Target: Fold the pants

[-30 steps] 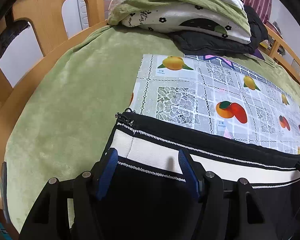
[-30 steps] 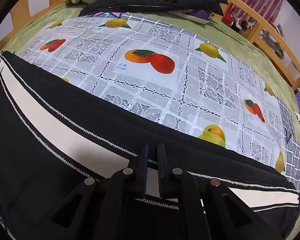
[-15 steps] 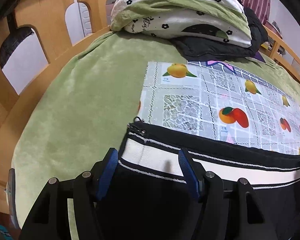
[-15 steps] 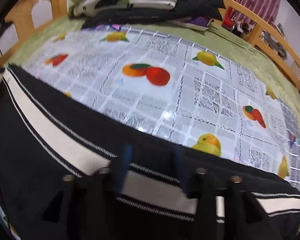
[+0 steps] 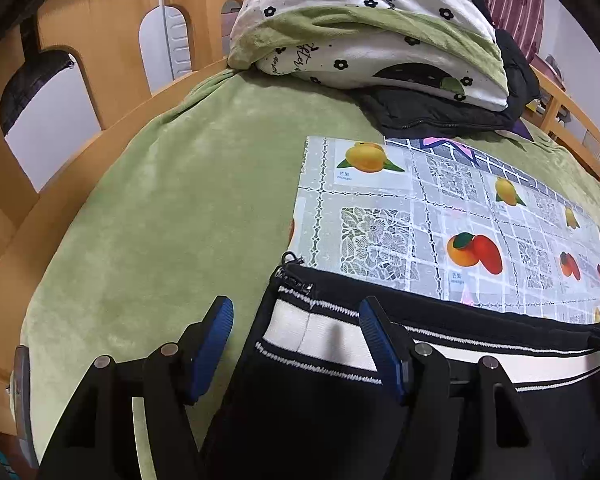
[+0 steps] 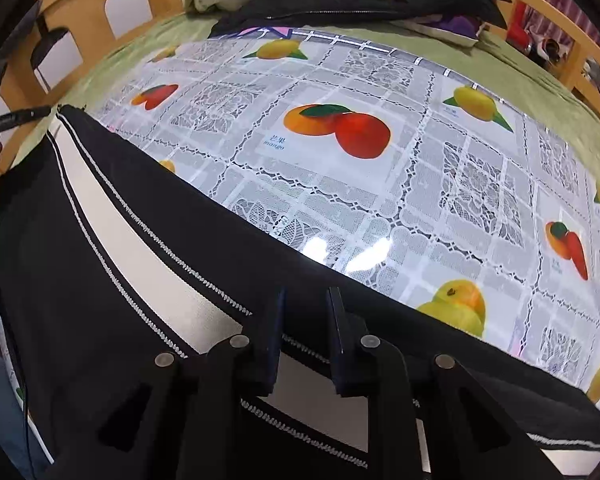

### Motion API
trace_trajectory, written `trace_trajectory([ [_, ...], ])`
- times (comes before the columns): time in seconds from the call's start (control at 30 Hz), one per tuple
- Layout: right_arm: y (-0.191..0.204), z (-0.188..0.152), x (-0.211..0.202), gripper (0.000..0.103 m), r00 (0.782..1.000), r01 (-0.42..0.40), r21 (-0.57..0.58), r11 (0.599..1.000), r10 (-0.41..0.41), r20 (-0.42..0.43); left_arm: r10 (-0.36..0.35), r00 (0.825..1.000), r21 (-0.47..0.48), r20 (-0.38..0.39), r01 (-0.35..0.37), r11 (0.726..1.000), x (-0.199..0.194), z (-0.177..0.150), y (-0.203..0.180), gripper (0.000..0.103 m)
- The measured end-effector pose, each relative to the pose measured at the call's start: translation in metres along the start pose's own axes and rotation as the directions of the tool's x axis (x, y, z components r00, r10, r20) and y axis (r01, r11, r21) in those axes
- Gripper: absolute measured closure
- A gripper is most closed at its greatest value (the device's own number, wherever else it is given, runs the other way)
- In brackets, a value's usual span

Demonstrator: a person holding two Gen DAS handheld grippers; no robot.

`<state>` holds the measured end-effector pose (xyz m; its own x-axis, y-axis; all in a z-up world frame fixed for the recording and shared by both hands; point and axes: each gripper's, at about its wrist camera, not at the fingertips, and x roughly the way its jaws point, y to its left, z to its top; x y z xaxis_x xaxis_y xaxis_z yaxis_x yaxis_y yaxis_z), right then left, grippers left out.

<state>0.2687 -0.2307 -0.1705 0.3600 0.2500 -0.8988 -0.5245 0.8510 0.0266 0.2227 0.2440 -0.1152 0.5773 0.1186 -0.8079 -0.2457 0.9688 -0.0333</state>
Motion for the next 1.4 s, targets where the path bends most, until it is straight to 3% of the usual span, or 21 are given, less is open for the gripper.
trace_trajectory([
  [0.1,0.002,0.002,0.001,0.086,1.0,0.01,-0.006,1.0,-0.01,0.002,-0.011,1.0,0.007,-0.012,0.011,1.0,0.007,0.003,-0.003,0.039],
  [0.17,0.004,0.001,0.0,0.095,1.0,0.014,-0.018,1.0,-0.013,0.013,0.007,1.0,0.019,-0.026,-0.006,1.0,0.016,0.003,-0.005,0.039],
  [0.27,0.011,-0.003,-0.002,0.098,0.998,0.055,-0.055,0.997,-0.053,0.04,0.028,0.998,0.021,-0.053,-0.027,0.999,0.034,0.004,-0.006,0.042],
  [0.3,0.013,-0.004,-0.003,0.098,0.997,0.069,-0.06,0.996,-0.066,0.051,0.013,0.998,0.015,-0.057,-0.013,1.0,0.038,0.005,-0.006,0.064],
  [0.33,0.014,-0.005,-0.004,0.099,0.996,0.073,-0.056,0.996,-0.069,0.058,-0.016,0.998,0.013,-0.068,0.017,1.0,0.042,0.005,-0.007,0.079],
  [0.47,0.007,-0.003,-0.018,0.1,0.994,0.05,0.003,0.999,-0.05,0.102,-0.029,1.0,0.023,0.001,0.029,0.999,0.025,0.005,-0.009,0.083],
  [0.57,0.004,0.003,-0.034,0.1,0.983,0.044,0.026,0.999,-0.048,0.175,-0.058,0.997,0.005,0.059,0.058,0.998,0.009,0.009,-0.001,0.083],
  [0.73,-0.006,0.015,-0.001,0.1,0.99,0.043,0.087,0.995,-0.054,0.128,-0.04,0.999,-0.047,-0.025,0.039,0.998,0.042,0.007,0.005,0.082],
  [0.83,-0.006,0.013,0.009,0.094,0.99,0.058,0.098,0.993,-0.07,0.121,0.049,0.998,0.008,-0.033,-0.049,0.999,0.047,0.003,-0.005,0.07],
  [0.9,-0.014,0.013,0.0,0.09,0.994,0.026,0.131,0.991,-0.04,0.101,0.107,0.994,0.036,-0.017,-0.106,0.994,0.039,0.003,-0.009,0.051],
  [0.97,-0.027,0.006,-0.026,0.088,0.988,0.042,0.171,0.984,-0.067,0.142,0.136,0.99,0.062,0.03,-0.138,0.988,0.022,0.001,-0.014,0.044],
  [1.07,-0.05,-0.015,-0.059,0.079,0.966,0.092,0.227,0.97,-0.142,0.214,0.126,0.989,0.084,0.072,-0.132,0.988,-0.001,-0.007,-0.017,0.041],
  [1.13,-0.072,-0.033,-0.066,0.079,0.964,0.132,0.277,0.952,-0.189,0.189,0.114,0.991,0.07,0.069,-0.119,0.99,-0.009,-0.015,-0.017,0.041],
  [1.27,-0.098,-0.058,-0.027,0.084,0.976,0.182,0.328,0.927,-0.211,0.055,0.028,1.0,0.005,0.012,-0.028,1.0,-0.019,-0.036,-0.014,0.041],
  [1.3,-0.097,-0.06,-0.023,0.084,0.968,0.198,0.324,0.925,-0.237,0.087,0.017,1.0,-0.001,-0.011,-0.017,1.0,-0.021,-0.041,-0.016,0.041],
  [1.4,-0.093,-0.051,-0.028,0.084,0.962,0.216,0.358,0.908,-0.261,0.08,0.014,1.0,-0.007,-0.025,-0.014,1.0,-0.029,-0.053,-0.023,0.041],
])
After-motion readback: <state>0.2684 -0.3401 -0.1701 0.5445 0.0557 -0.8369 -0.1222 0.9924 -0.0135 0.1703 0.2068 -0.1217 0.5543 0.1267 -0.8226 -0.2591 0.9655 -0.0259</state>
